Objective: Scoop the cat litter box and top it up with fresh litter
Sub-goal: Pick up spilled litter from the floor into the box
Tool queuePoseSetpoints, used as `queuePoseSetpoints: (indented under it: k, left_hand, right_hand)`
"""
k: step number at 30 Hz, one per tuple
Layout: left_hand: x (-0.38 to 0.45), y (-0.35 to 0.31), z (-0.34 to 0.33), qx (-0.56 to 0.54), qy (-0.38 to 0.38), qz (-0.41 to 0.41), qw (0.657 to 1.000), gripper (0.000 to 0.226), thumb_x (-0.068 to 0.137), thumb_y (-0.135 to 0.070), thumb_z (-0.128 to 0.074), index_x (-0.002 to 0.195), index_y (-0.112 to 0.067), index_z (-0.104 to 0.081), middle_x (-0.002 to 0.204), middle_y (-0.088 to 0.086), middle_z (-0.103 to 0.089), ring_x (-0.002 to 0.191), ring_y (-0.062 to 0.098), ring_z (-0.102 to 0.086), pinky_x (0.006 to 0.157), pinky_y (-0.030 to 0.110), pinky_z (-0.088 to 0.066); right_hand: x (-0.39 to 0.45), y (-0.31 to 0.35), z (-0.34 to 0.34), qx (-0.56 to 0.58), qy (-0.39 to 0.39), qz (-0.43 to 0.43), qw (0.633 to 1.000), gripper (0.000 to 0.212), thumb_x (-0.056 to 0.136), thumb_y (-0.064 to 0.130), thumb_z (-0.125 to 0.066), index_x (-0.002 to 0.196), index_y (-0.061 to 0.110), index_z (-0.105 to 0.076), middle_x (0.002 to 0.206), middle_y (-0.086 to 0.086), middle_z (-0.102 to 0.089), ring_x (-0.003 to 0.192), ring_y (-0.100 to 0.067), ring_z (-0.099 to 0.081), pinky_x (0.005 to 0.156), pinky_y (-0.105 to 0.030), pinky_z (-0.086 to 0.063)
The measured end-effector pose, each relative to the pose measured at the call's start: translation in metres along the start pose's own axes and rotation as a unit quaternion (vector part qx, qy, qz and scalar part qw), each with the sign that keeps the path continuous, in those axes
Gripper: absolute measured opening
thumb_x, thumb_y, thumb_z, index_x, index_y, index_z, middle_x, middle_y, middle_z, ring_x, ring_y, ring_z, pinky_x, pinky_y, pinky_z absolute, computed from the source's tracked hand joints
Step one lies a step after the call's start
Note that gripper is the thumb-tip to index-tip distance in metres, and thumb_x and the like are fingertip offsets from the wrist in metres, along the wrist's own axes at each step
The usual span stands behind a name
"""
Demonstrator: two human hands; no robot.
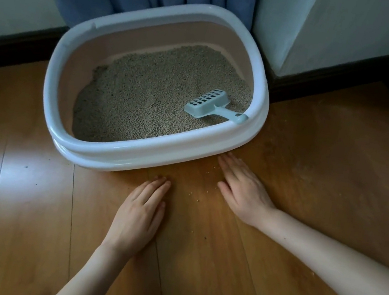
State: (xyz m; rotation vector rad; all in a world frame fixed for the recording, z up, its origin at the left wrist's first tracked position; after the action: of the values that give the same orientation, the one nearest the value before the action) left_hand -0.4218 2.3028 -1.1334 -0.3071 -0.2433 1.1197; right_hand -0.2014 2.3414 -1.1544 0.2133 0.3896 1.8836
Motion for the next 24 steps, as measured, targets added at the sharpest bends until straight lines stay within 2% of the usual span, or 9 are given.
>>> queuePoseSetpoints:
  k: [4, 6, 9, 11, 14, 19, 21, 24]
  left_hand:
    - [-0.001, 0.000, 0.004, -0.013, -0.012, -0.001, 1.000, 0.043, 0.097, -0.022, -0.039, 0.133, -0.005, -0.056, 0.134, 0.010, -0.057, 0.126, 0.025, -0.050, 0.108, 0.034, -0.035]
    - [-0.003, 0.002, 0.006, -0.014, -0.019, -0.002, 1.000, 0.042, 0.097, -0.021, -0.040, 0.132, -0.004, -0.057, 0.133, 0.010, -0.057, 0.125, 0.025, -0.050, 0.108, 0.033, -0.036]
    - [-0.009, 0.009, 0.008, -0.017, -0.024, 0.007, 1.000, 0.042, 0.097, -0.021, -0.039, 0.133, -0.004, -0.056, 0.135, 0.010, -0.056, 0.127, 0.025, -0.049, 0.109, 0.033, -0.035]
    - [-0.014, 0.011, 0.008, -0.018, -0.023, 0.013, 1.000, 0.043, 0.098, -0.021, -0.038, 0.133, -0.005, -0.056, 0.135, 0.010, -0.056, 0.127, 0.025, -0.049, 0.110, 0.033, -0.035]
    - [-0.018, 0.014, 0.007, -0.015, -0.018, 0.021, 0.999, 0.044, 0.098, -0.022, -0.037, 0.134, -0.005, -0.055, 0.135, 0.010, -0.056, 0.127, 0.026, -0.048, 0.111, 0.033, -0.033]
    - [-0.016, 0.012, 0.005, -0.023, -0.011, 0.020, 0.999, 0.043, 0.098, -0.021, -0.037, 0.133, -0.004, -0.055, 0.133, 0.011, -0.057, 0.126, 0.024, -0.047, 0.112, 0.026, -0.027]
    - [-0.014, 0.010, 0.005, -0.028, -0.010, 0.018, 0.999, 0.043, 0.098, -0.021, -0.037, 0.134, -0.004, -0.055, 0.134, 0.011, -0.057, 0.127, 0.023, -0.046, 0.112, 0.025, -0.027]
    - [-0.012, 0.011, 0.006, -0.031, -0.014, 0.021, 0.999, 0.044, 0.099, -0.022, -0.036, 0.135, -0.005, -0.054, 0.135, 0.010, -0.056, 0.127, 0.024, -0.048, 0.111, 0.028, -0.031]
  right_hand:
    - [-0.001, 0.035, -0.015, 0.066, 0.030, 0.088, 0.993, 0.054, 0.100, 0.034, -0.028, 0.146, 0.006, -0.036, 0.152, -0.007, -0.035, 0.144, -0.016, -0.024, 0.120, -0.031, -0.014]
    - [0.001, 0.038, -0.011, 0.085, 0.019, 0.117, 0.989, 0.050, 0.100, 0.029, -0.031, 0.143, 0.006, -0.041, 0.149, -0.007, -0.039, 0.142, -0.016, -0.029, 0.119, -0.032, -0.019]
    - [0.015, 0.024, -0.003, 0.091, -0.008, 0.088, 0.992, 0.050, 0.098, 0.031, -0.034, 0.141, 0.007, -0.045, 0.146, -0.009, -0.044, 0.139, -0.019, -0.034, 0.116, -0.040, -0.028]
    - [0.020, 0.024, -0.005, 0.082, 0.009, 0.105, 0.991, 0.050, 0.097, 0.032, -0.036, 0.140, 0.008, -0.047, 0.145, -0.009, -0.045, 0.139, -0.020, -0.035, 0.116, -0.040, -0.028]
    - [0.017, 0.039, -0.014, 0.087, 0.049, 0.186, 0.977, 0.047, 0.097, 0.027, -0.040, 0.139, 0.007, -0.049, 0.144, -0.009, -0.046, 0.139, -0.017, -0.034, 0.118, -0.029, -0.020]
    - [-0.007, 0.049, -0.013, 0.117, 0.072, 0.257, 0.957, 0.043, 0.096, 0.019, -0.047, 0.136, 0.005, -0.051, 0.142, -0.008, -0.050, 0.137, -0.017, -0.039, 0.116, -0.034, -0.029]
    - [-0.014, 0.044, -0.003, 0.121, 0.035, 0.251, 0.960, 0.042, 0.095, 0.015, -0.048, 0.135, 0.003, -0.051, 0.140, -0.010, -0.051, 0.135, -0.017, -0.042, 0.115, -0.034, -0.031]
    - [-0.022, 0.019, 0.014, 0.131, -0.077, 0.129, 0.980, 0.042, 0.097, 0.013, -0.041, 0.137, 0.001, -0.048, 0.141, -0.011, -0.049, 0.136, -0.018, -0.040, 0.114, -0.037, -0.033]
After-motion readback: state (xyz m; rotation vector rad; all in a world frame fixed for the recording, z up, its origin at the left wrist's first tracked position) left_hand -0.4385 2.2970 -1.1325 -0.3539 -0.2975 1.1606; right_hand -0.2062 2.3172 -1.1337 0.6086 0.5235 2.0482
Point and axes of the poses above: each hand's wrist, its own x-axis towards the middle knuckle, its own z-axis out of the back of the hand, y = z × x, the point moved 6 cm from there along x, towards the middle knuckle
